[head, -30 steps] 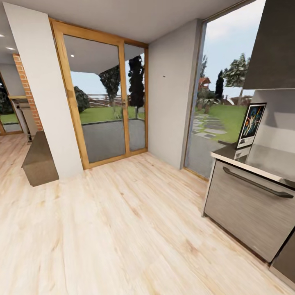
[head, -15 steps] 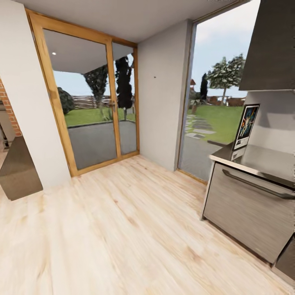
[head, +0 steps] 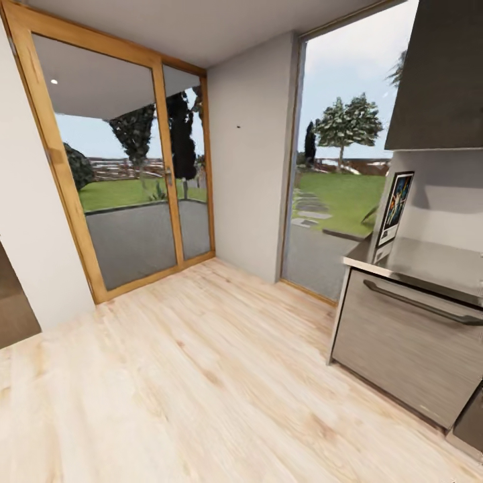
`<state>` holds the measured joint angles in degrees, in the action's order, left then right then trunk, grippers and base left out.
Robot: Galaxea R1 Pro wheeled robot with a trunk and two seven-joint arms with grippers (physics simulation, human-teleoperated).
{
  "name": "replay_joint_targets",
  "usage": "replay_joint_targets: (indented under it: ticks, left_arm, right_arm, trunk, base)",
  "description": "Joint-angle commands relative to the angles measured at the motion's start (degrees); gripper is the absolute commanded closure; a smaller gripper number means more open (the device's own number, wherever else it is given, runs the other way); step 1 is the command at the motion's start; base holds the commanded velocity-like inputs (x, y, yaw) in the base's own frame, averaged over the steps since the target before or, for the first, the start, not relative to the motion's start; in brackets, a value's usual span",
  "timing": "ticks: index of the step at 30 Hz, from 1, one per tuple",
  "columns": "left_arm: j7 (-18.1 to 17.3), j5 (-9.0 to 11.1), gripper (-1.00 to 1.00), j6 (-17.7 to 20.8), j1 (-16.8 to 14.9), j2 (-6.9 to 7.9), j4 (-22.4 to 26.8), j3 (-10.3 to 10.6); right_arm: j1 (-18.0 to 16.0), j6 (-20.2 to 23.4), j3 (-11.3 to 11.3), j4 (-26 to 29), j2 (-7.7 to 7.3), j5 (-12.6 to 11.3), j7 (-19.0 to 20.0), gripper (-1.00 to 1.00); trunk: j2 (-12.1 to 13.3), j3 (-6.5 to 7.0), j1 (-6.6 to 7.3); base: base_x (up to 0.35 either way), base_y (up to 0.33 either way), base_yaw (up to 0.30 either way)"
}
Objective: Pick up the poster from the kitchen countertop and hang it on one of the wall nails in the kitchen.
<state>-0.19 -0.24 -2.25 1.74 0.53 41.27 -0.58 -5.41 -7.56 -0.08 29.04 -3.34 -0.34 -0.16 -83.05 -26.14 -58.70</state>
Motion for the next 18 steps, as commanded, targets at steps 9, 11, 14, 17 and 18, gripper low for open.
replay_joint_targets:
  ticks: [9,11,14,17,18]
  left_arm:
    - [0.1,0.0,-1.0,-0.2,0.0,0.0,0.0,0.0]
    - [0.1,0.0,-1.0,-0.2,0.0,0.0,0.0,0.0]
    - [0.1,-0.1,-1.0,-0.2,0.0,0.0,0.0,0.0]
    - [0.1,-0.1,-1.0,-0.2,0.0,0.0,-0.1,0.0]
    - [0.1,-0.1,-1.0,-0.2,0.0,0.0,-0.1,0.0]
  right_arm:
    - [0.0,-0.2,0.0,0.0,0.0,-0.2,0.0,-1.0]
    - [0.0,-0.2,0.0,0.0,0.0,-0.2,0.0,-1.0]
    - [0.0,-0.2,-0.1,0.0,0.0,-0.2,0.0,-1.0]
    - [0.0,-0.2,-0.1,0.0,0.0,-0.2,0.0,-1.0]
    - [0.0,-0.2,-0.1,0.0,0.0,-0.2,0.0,-1.0]
  trunk:
    - [0.0,0.02,-0.03]
    - [0.0,0.05,-0.03]
    - [0.0,0.11,-0.03]
    - [0.0,0.17,-0.03]
    - [0.0,0.19,-0.03]
  base:
    - [0.134,0.108,-0.288]
    - [0.017,0.011,-0.299]
    - [0.008,0.005,-0.299]
    - [0.003,0.002,-0.298]
    - [0.002,0.006,-0.27]
